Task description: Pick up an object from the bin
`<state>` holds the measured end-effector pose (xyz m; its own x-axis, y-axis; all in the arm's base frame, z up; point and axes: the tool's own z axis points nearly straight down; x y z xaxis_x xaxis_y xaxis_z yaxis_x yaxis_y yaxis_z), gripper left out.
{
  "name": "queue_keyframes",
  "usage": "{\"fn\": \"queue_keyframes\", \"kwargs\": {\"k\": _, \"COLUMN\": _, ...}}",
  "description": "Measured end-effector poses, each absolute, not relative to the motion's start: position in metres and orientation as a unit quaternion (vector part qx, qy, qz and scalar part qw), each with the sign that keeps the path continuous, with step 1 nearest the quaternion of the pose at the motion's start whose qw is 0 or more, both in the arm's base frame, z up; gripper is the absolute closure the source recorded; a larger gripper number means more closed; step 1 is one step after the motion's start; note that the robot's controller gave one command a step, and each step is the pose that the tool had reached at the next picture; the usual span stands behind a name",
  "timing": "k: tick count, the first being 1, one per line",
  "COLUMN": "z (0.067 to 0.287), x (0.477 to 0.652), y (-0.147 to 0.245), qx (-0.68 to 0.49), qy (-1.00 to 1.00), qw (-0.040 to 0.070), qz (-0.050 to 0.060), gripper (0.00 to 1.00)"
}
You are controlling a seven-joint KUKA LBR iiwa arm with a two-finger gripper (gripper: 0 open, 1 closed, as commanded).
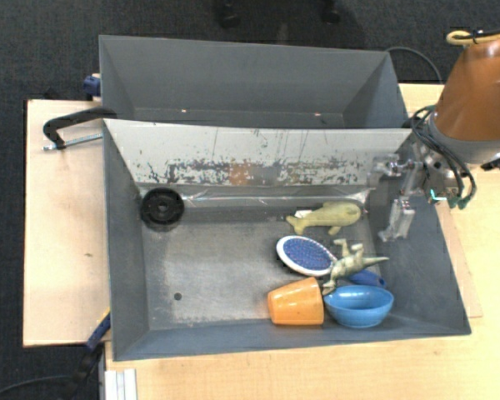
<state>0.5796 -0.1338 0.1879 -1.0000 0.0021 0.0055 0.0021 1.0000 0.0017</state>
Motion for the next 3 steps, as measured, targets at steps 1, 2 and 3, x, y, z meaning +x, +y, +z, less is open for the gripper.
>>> {"fn": "queue_keyframes", "kwargs": {"k": 1, "z": 0.07, "x": 0.603, "y": -0.062, "qx": 0.004, "qy": -1.0, "qw": -0.005, "qz": -0.001, "gripper": 0.0}}
{"fn": "queue_keyframes", "kwargs": {"k": 2, "z": 0.104, "x": 0.603, "y": -0.094, "qx": -0.009, "qy": -1.0, "qw": -0.005, "qz": 0.001, "gripper": 0.0}}
{"fn": "queue_keyframes", "kwargs": {"k": 3, "z": 0.116, "x": 0.603, "y": -0.048, "qx": -0.004, "qy": -1.0, "qw": -0.004, "qz": -0.001, "gripper": 0.0}}
